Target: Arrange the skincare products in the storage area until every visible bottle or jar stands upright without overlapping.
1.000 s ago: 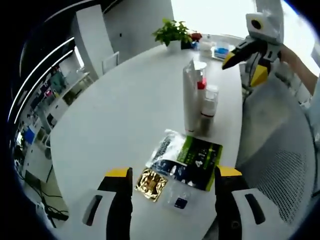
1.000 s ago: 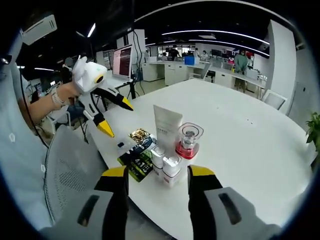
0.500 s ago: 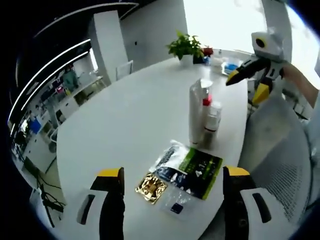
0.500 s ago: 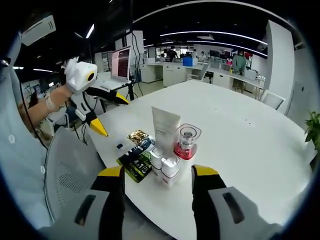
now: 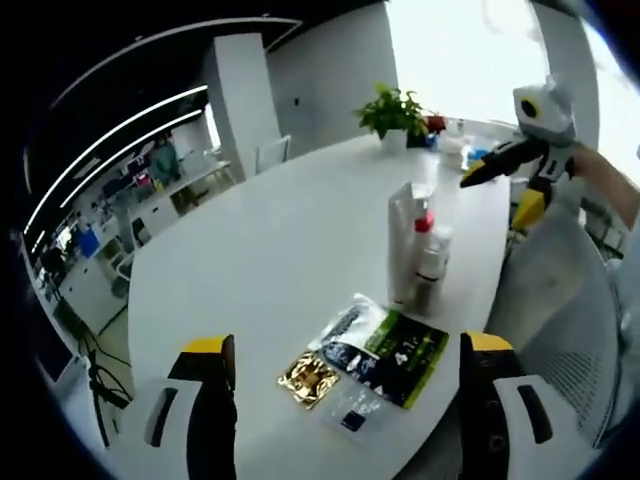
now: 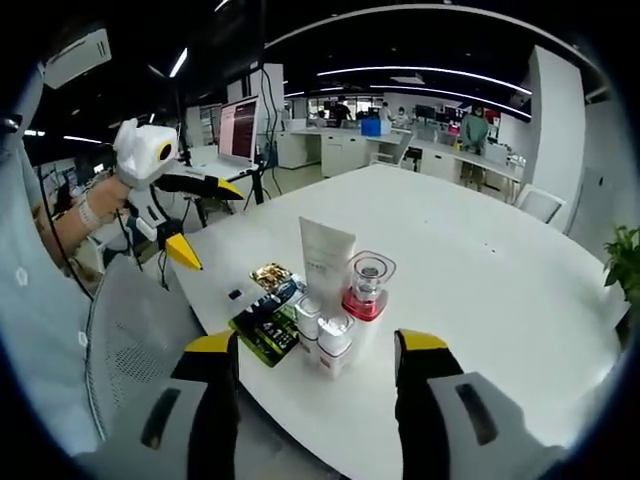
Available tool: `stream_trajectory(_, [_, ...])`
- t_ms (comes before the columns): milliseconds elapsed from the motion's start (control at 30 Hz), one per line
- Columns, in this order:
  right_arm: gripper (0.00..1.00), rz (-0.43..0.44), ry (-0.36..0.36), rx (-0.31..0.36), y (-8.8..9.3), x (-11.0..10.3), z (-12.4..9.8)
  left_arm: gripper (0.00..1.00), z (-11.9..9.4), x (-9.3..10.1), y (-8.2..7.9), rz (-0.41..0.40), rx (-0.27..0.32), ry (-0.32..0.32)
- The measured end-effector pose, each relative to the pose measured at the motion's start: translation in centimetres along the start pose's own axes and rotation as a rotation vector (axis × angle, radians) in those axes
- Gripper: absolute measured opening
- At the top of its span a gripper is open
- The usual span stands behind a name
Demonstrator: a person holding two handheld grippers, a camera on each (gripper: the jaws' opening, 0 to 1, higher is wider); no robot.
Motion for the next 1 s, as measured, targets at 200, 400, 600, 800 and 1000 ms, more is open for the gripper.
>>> stream_trajectory(200, [0.69,0.006,0.007,-0.003,0.3,-0.1,-0.3,0.93,-0.8,0.3,-0.1,-0.015,0.026,-0.014])
stream_trajectory(400, [0.76,0.016,0.036,0.009,0.5,0.0,-0.8,0.95,-1.5,0.3,0.0,-0.042,0.050,-0.039])
stream_trajectory(600, [0.77,0.007,0.047,0.017,0.7,0.1,-1.1,0.97,-1.9,0.3,-0.2,-0.054,0.078,-0.071])
stream_trajectory(800, [0.83,0.007,0.065,0.018,0.7,0.2,-1.3,0.97,-2.3,0.7,-0.1,-0.080,0.090,-0.076])
stream_trajectory(1000, [0.90,0.026,0.086,0.024,0.9,0.3,-1.4,0.97,-2.9,0.7,-0.1,-0.100,0.115,-0.102])
Point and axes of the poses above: the point that each gripper's makers call its tool centre point, and the gripper's own axes: z roughly forward along the fingers, x roughly to its right, y roughly out of its underside, the point moved 5 cm from there along -z, roughly backward along the fingers
